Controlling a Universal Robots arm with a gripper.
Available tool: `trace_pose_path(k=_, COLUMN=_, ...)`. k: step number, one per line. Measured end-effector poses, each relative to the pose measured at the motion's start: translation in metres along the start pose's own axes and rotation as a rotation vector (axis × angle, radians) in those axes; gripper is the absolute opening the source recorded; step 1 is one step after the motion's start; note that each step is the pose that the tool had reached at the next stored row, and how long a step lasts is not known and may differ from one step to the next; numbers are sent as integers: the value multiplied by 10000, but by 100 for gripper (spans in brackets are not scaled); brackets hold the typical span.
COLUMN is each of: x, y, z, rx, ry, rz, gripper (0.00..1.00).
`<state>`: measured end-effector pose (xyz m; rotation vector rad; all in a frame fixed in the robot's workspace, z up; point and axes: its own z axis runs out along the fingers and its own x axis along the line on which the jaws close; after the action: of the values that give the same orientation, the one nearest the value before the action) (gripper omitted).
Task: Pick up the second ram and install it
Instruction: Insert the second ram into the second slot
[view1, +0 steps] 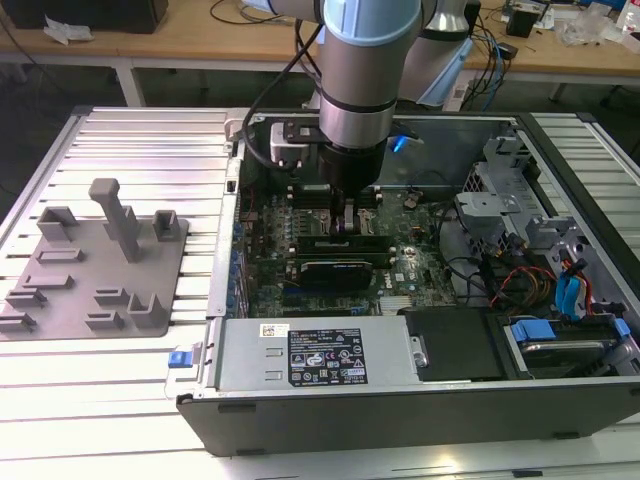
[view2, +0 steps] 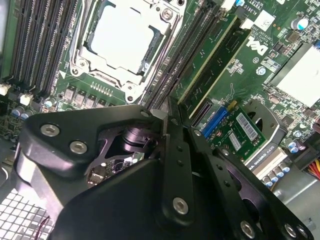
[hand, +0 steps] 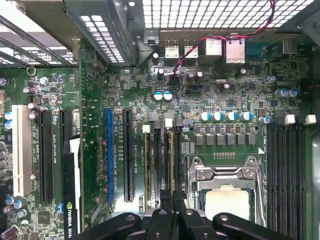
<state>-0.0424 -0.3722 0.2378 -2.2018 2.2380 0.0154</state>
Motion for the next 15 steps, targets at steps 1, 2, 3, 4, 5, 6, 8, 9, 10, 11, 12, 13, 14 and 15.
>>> trace_pose_path(k=1, x=0, y=0, z=1, rx=0, ry=-1, rz=-1, gripper=9)
trace_pose_path(k=2, x=0, y=0, z=4, rx=1, ry=-3, rz=-2, gripper=9)
trace_pose_path(k=3, x=-1, y=0, z=8, rx=2, ry=-5, rz=-3, gripper=9)
trace_pose_path(k=4, x=0, y=0, z=11, rx=0, ry=-1, rz=-8, gripper=9)
trace_pose_path(k=5, x=0, y=0, z=12, rx=-1, ry=1, rz=-11, gripper=9)
trace_pose_path(k=6, x=0, y=0, z=12, rx=0, ry=0, rz=-11, gripper=9)
trace_pose_path(k=8, x=0, y=0, z=15, rx=0, ry=-2, rz=-11, gripper=9)
trace_pose_path(k=9, x=-1, y=0, z=21, rx=3, ry=-7, rz=-11, gripper=9)
trace_pose_path(k=10, x=0, y=0, z=24, rx=1, ry=-3, rz=-11, gripper=9)
trace_pose_path(k=11, x=0, y=0, z=24, rx=0, ry=-1, rz=-11, gripper=9)
trace_pose_path(k=12, x=0, y=0, z=24, rx=0, ry=-1, rz=-11, gripper=9)
trace_pose_path(k=13, x=0, y=0, z=24, rx=0, ry=0, rz=-11, gripper=9)
trace_pose_path(k=14, x=0, y=0, z=24, rx=0, ry=-1, rz=-11, gripper=9)
trace_pose_path(k=15, x=0, y=0, z=30, rx=0, ry=-1, rz=-11, gripper=9)
